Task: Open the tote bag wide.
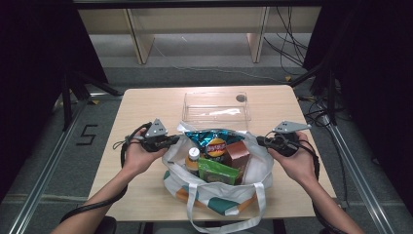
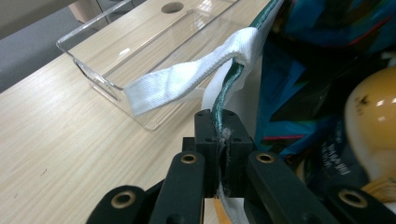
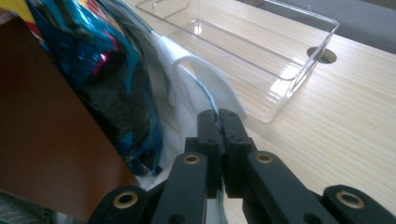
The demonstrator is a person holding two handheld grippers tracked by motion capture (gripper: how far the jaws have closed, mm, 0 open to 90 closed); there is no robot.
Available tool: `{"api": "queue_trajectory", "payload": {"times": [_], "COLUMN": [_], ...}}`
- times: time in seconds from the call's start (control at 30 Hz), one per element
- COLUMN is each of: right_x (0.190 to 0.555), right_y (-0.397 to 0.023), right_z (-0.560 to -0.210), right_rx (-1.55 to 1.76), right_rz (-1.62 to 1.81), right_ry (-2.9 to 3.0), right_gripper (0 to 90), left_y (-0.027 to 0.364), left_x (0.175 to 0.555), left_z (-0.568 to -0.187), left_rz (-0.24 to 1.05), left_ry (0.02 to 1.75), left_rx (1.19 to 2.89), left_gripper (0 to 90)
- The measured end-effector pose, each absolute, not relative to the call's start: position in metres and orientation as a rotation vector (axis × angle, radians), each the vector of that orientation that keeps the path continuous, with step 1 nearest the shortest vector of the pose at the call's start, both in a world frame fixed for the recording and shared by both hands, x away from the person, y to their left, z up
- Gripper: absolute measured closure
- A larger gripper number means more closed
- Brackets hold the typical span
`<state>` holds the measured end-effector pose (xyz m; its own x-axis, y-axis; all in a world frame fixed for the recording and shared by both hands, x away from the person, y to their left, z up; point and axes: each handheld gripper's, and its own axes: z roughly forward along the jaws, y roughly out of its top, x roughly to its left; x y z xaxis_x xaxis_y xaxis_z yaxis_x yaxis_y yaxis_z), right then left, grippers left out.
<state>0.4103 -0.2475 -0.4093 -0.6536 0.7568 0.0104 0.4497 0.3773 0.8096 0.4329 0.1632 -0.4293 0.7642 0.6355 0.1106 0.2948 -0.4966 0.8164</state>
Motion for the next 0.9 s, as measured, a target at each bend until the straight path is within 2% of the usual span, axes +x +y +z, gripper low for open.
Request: {"api": "queue_trajectory", "payload": {"times": [0.23, 0.6, 0.67, 0.73, 0.87, 0.9], "right_x": [0.416, 0.418, 0.418, 0.417, 0.412, 0.410], "right_y": [-0.242, -0.240, -0.241, -0.244, -0.247, -0.249], "right_z": [-0.426, -0.439, -0.439, -0.432, -0.420, -0.412], "right_rx": [1.035, 1.025, 1.011, 1.040, 1.066, 1.060], "right_rz": [1.127, 1.110, 1.115, 1.140, 1.210, 1.251], "right_ry": [2.286, 2.290, 2.283, 2.270, 2.201, 2.153], "right_gripper": [88.8, 88.7, 85.2, 76.5, 70.1, 65.5], "left_y": [0.158, 0.156, 0.159, 0.163, 0.168, 0.171], "left_x": [0.438, 0.438, 0.435, 0.431, 0.425, 0.422], "left_z": [-0.450, -0.459, -0.455, -0.452, -0.443, -0.438], "left_rz": [0.500, 0.488, 0.500, 0.496, 0.485, 0.475], "left_ry": [0.700, 0.710, 0.697, 0.710, 0.716, 0.725], "left_rx": [2.143, 2.144, 2.135, 2.103, 2.064, 2.027], "left_gripper": [86.8, 85.7, 81.0, 74.8, 62.3, 59.7]}}
